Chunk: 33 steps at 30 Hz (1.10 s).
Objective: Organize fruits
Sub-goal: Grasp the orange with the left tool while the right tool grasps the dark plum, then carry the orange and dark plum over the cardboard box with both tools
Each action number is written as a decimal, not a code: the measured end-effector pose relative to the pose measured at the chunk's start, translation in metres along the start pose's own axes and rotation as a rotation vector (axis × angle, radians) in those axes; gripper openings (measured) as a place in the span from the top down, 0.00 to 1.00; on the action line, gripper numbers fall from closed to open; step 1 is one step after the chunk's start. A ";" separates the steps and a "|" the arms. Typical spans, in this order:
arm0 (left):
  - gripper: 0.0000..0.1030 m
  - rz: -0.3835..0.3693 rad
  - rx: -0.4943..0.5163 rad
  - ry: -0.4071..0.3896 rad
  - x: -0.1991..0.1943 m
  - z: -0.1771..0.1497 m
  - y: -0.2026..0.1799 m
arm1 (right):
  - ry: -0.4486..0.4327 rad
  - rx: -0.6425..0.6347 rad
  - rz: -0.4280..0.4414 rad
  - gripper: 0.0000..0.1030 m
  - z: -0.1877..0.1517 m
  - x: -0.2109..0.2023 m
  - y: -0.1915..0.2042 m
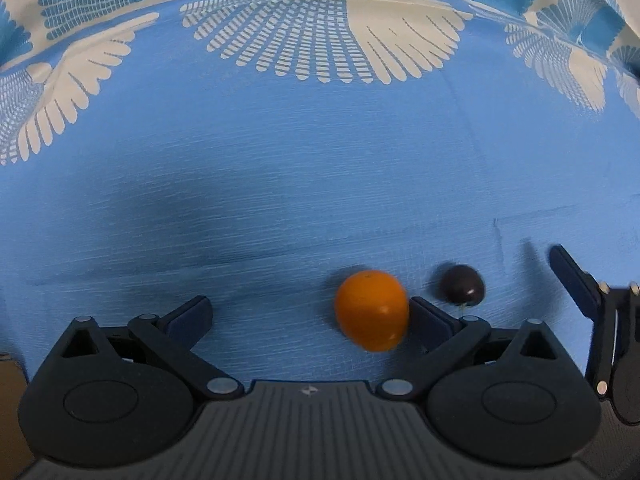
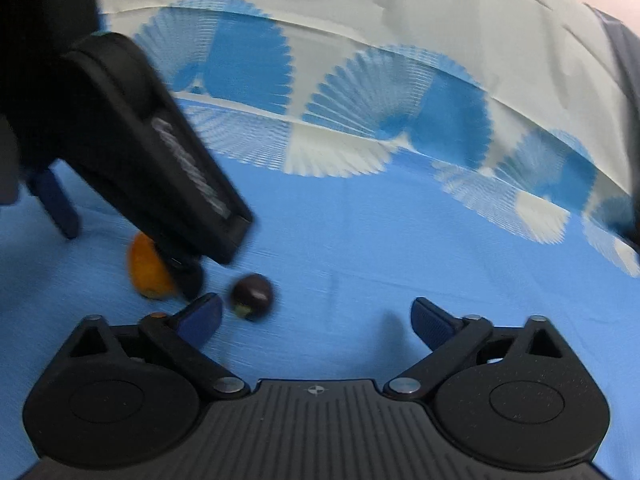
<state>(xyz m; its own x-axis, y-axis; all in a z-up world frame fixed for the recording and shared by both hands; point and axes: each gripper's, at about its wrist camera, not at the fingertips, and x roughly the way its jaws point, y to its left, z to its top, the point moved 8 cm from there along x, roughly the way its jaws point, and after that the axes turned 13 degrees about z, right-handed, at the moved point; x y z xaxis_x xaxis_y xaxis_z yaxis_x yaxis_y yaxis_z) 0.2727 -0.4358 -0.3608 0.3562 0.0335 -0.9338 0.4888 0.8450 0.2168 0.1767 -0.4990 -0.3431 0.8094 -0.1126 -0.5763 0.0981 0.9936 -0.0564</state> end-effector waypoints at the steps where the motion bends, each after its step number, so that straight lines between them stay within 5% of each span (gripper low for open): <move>1: 0.04 0.000 -0.001 -0.008 -0.002 -0.001 0.002 | -0.004 -0.015 0.015 0.17 0.001 0.000 0.004; 4: 0.39 0.038 0.004 -0.056 -0.010 0.002 0.006 | -0.010 -0.043 0.102 0.55 0.000 -0.004 0.014; 5: 0.60 0.043 0.014 -0.070 -0.012 0.004 0.008 | -0.008 -0.056 0.115 0.71 -0.002 -0.006 0.017; 8: 0.62 -0.012 -0.009 -0.045 -0.016 0.006 0.013 | 0.002 -0.045 0.089 0.75 -0.007 -0.013 0.020; 11: 0.62 -0.036 -0.016 -0.064 -0.027 0.000 0.018 | -0.005 0.103 0.075 0.75 -0.007 -0.027 0.010; 19: 0.62 0.008 0.012 -0.120 -0.086 -0.045 0.045 | -0.083 0.339 0.068 0.75 0.004 -0.095 0.009; 27: 0.62 0.078 0.012 -0.273 -0.174 -0.085 0.100 | -0.154 0.428 0.094 0.74 0.028 -0.184 0.063; 33: 0.62 0.073 -0.017 -0.316 -0.231 -0.137 0.144 | -0.177 0.436 0.181 0.74 0.043 -0.246 0.121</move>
<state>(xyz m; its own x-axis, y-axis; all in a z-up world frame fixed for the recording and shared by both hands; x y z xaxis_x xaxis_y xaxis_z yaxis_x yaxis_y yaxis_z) 0.1520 -0.2485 -0.1522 0.6205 -0.0705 -0.7810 0.4404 0.8554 0.2727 0.0148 -0.3514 -0.1732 0.9180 0.0233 -0.3958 0.1491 0.9047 0.3991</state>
